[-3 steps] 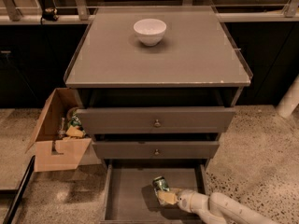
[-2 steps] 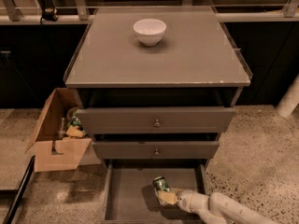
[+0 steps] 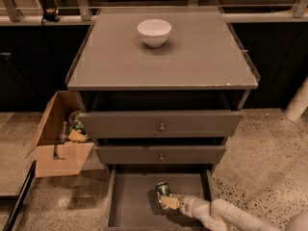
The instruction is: Place green can into bottom drawer
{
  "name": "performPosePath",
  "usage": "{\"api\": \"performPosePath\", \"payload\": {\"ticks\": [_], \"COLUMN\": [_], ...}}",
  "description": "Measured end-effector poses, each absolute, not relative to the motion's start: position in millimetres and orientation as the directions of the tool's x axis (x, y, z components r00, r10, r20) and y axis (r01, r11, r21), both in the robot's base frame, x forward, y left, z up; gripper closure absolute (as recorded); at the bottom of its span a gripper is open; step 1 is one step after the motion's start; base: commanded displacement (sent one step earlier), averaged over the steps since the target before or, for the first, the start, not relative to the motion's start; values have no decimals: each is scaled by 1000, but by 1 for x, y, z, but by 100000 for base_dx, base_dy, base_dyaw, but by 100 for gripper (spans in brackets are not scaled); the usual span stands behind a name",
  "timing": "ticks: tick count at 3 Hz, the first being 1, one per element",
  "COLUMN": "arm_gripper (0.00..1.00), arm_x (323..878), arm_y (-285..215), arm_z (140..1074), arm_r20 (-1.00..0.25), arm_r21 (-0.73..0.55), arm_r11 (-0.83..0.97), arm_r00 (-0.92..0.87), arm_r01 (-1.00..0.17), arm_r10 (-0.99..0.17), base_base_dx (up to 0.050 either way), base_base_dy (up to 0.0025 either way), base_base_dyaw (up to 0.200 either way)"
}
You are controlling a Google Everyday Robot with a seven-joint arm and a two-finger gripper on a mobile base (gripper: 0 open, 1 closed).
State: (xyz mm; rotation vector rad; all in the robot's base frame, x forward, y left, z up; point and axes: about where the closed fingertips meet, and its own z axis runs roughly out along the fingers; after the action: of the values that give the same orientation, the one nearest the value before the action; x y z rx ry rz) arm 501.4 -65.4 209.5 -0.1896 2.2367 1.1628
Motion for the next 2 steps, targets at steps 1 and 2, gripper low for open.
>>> {"api": "performPosePath", "payload": {"ticks": [1,2], "arm_gripper": [100,100], "arm_x": [511,520], "arm_y": [-61,-56], "arm_z": [186,165], "arm_r20": [-545,-518], "arm_r21": [716,730], "arm_r11": [597,595], "arm_r00": [-825,-840], "arm_r01": [-363,-338], "arm_r10": [152,159], "base_base_dx": [0,0], "base_base_dy": [0,0], "base_base_dyaw": [0,0]}}
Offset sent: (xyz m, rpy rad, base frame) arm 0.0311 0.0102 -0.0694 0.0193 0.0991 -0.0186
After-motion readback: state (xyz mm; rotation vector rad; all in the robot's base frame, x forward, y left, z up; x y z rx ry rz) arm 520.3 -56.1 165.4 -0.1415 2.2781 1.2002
